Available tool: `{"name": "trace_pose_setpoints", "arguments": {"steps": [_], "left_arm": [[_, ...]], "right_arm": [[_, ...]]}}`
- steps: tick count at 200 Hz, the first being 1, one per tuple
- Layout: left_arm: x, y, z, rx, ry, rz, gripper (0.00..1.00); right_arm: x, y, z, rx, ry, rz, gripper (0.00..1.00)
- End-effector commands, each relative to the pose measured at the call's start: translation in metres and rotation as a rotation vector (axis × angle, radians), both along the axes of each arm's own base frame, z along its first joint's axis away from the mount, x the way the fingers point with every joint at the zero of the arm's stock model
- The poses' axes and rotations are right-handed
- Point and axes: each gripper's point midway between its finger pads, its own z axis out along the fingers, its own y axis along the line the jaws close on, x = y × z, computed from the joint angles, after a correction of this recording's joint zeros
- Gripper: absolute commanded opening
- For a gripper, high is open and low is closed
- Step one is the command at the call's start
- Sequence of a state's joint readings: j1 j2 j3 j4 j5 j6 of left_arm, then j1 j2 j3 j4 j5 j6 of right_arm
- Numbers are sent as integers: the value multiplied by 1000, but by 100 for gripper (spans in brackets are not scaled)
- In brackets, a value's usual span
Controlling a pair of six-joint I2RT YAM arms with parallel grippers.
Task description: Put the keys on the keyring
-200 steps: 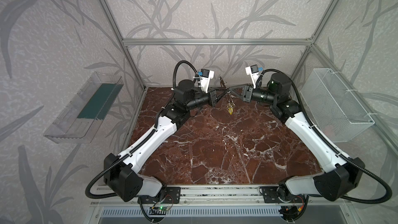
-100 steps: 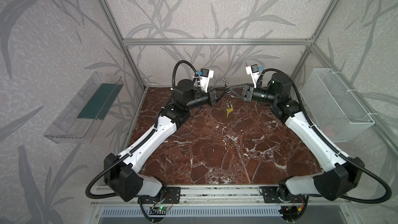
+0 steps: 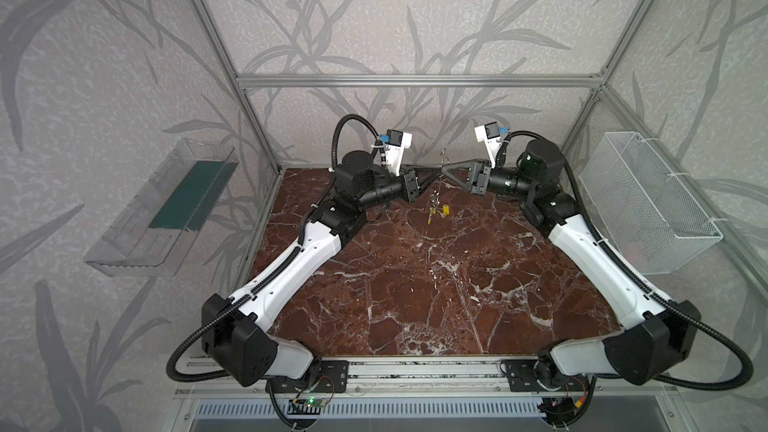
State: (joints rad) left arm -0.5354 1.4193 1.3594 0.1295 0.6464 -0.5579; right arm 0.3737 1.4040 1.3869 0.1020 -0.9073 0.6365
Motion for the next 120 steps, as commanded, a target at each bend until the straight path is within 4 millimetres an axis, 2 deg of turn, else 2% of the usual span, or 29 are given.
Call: {"name": "trace_pose_setpoints", "arguments": {"steps": [1,97,120], "left_arm": [[-1,-2,11,-13,-31,-13,40],[3,25,20,-4,-47,58,40],[4,27,19,1,-41,60,37]], "right_arm": [[-9,5,8,23,-23,43,0],[4,-5,-3,-30,-33,-58,0],[5,-5,-5,-32,-33,-62,0]]}}
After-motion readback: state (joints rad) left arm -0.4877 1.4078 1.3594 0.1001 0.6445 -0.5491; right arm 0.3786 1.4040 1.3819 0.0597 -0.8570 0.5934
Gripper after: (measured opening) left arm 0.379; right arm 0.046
